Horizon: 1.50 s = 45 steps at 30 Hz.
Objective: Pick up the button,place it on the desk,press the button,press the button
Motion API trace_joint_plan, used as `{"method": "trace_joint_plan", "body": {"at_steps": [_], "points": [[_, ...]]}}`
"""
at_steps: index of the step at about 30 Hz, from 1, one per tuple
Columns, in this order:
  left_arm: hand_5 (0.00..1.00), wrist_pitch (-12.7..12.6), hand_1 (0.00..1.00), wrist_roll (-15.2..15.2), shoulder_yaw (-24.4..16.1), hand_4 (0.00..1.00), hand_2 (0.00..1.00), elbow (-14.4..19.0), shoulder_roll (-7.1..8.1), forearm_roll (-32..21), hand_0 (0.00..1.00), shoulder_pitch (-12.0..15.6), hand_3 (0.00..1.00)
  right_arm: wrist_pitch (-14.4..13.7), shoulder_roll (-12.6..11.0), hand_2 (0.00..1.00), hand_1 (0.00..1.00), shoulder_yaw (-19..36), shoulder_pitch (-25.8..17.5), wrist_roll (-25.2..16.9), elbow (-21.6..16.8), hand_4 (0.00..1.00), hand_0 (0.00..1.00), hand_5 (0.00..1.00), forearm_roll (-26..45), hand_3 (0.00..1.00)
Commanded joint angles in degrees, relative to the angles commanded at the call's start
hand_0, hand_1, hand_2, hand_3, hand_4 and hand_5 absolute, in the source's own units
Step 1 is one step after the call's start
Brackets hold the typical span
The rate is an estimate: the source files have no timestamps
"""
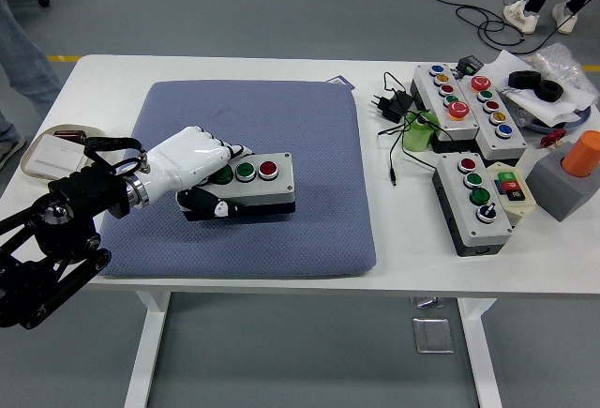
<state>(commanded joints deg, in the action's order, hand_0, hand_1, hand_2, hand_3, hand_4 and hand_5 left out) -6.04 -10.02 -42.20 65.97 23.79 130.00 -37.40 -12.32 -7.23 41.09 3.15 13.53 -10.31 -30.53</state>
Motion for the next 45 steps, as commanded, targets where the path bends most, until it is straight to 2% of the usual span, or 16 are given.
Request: {"method": "trace_joint_plan", "body": {"at_steps": [4, 5, 6, 10, 11, 16, 17, 22, 23, 28, 29, 34, 35, 40, 41, 45], "points": [[0.002, 0.3, 0.361, 0.1, 0.6, 0.468, 0.290, -0.3, -0.51, 0.0, 0.449, -0.2, 0.301, 0.0, 0.0, 0.539, 0.477, -0.3, 0.0, 0.0, 0.0, 0.279, 0.627, 0.022, 0.3, 0.582], [0.002, 0.5, 0.382, 0.1, 0.7, 0.506, 0.312, -0.6, -0.72, 0.0, 0.457, -0.2, 0.348, 0.0, 0.0, 0.539, 0.477, -0.4, -0.1, 0.0, 0.0, 0.280, 0.627, 0.022, 0.3, 0.582], [0.002, 0.6, 0.382, 0.0, 0.7, 0.506, 0.312, -0.8, -0.82, 0.0, 0.457, -0.2, 0.348, 0.0, 0.0, 0.539, 0.477, -0.4, -0.1, -0.1, 0.0, 0.280, 0.627, 0.022, 0.4, 0.582], [0.002, -1.3, 0.382, -0.5, 1.0, 0.506, 0.312, -1.6, -1.20, 0.0, 0.457, -0.2, 0.348, 0.1, 0.0, 0.539, 0.477, -0.7, -0.2, -0.1, 0.0, 0.280, 0.627, 0.022, 0.7, 0.582], [0.002, -1.6, 0.420, -0.7, 1.0, 0.663, 0.364, -1.9, -1.31, 0.0, 0.411, -0.3, 0.485, 0.1, 0.0, 0.539, 0.477, -0.6, -0.2, -0.1, 0.0, 0.280, 0.627, 0.022, 0.5, 0.582], [0.002, -1.4, 0.420, -0.7, 0.7, 0.663, 0.364, -2.3, -1.57, 0.0, 0.411, -0.4, 0.485, 0.1, -0.1, 0.539, 0.477, -0.6, -0.2, -0.1, 0.0, 0.280, 0.627, 0.022, 0.4, 0.582], [0.412, -1.1, 0.460, -0.6, 0.7, 0.932, 0.462, -2.4, -1.59, 0.0, 0.297, -0.5, 0.676, 0.1, -0.1, 0.539, 0.477, -0.5, -0.2, -0.1, 0.0, 0.279, 0.627, 0.022, 0.3, 0.582], [0.412, 0.1, 0.460, -0.4, 1.1, 0.932, 0.462, -2.8, -1.77, 0.0, 0.297, -0.7, 0.676, 0.1, -0.1, 0.539, 0.477, -0.4, -0.2, -0.1, 0.0, 0.279, 0.627, 0.022, 0.2, 0.582], [0.499, 0.3, 0.527, -0.3, 1.1, 0.984, 0.576, -2.9, -1.85, 0.0, 0.353, -0.7, 0.776, 0.1, -0.1, 0.539, 0.477, -0.4, -0.2, 0.0, 0.0, 0.279, 0.627, 0.022, 0.1, 0.582], [0.499, 1.3, 0.527, 0.0, 1.1, 0.984, 0.576, -3.0, -1.92, 0.0, 0.353, -0.6, 0.776, 0.1, -0.1, 0.539, 0.477, -0.2, -0.2, 0.0, 0.0, 0.279, 0.627, 0.022, -0.1, 0.582], [0.528, 1.3, 0.655, 0.0, 1.1, 0.998, 0.730, -2.9, -1.91, 0.0, 0.484, -0.6, 0.881, 0.1, -0.1, 0.539, 0.477, -0.2, -0.2, 0.0, 0.0, 0.280, 0.627, 0.022, -0.1, 0.582], [0.528, 1.0, 0.655, 0.0, 0.6, 0.998, 0.730, -2.5, -1.83, 0.0, 0.484, -0.4, 0.881, 0.1, -0.1, 0.539, 0.477, -0.2, -0.3, 0.0, 0.0, 0.280, 0.627, 0.022, -0.1, 0.582], [0.562, 0.8, 0.734, 0.0, 0.4, 0.998, 0.839, -2.2, -1.75, 0.0, 0.578, -0.3, 0.927, 0.1, -0.1, 0.539, 0.477, -0.1, -0.3, 0.0, 0.0, 0.279, 0.627, 0.022, -0.1, 0.582], [0.562, -0.2, 0.734, -0.3, -0.1, 0.998, 0.839, -0.9, -1.44, 0.0, 0.578, -0.3, 0.927, 0.1, -0.1, 0.539, 0.477, -0.1, -0.3, -0.1, 0.0, 0.279, 0.627, 0.022, 0.0, 0.582], [0.554, -0.7, 0.782, -0.5, -0.2, 0.998, 0.896, -0.8, -1.35, 0.0, 0.644, -0.4, 0.940, 0.1, -0.1, 0.539, 0.477, -0.1, -0.3, 0.0, 0.0, 0.280, 0.627, 0.022, -0.2, 0.582], [0.554, -0.8, 0.782, -1.0, -0.9, 0.998, 0.896, 0.4, -0.99, 0.0, 0.644, -0.1, 0.940, 0.1, -0.1, 0.539, 0.477, -0.1, -0.2, -0.1, 0.0, 0.280, 0.627, 0.022, -0.1, 0.582]]}}
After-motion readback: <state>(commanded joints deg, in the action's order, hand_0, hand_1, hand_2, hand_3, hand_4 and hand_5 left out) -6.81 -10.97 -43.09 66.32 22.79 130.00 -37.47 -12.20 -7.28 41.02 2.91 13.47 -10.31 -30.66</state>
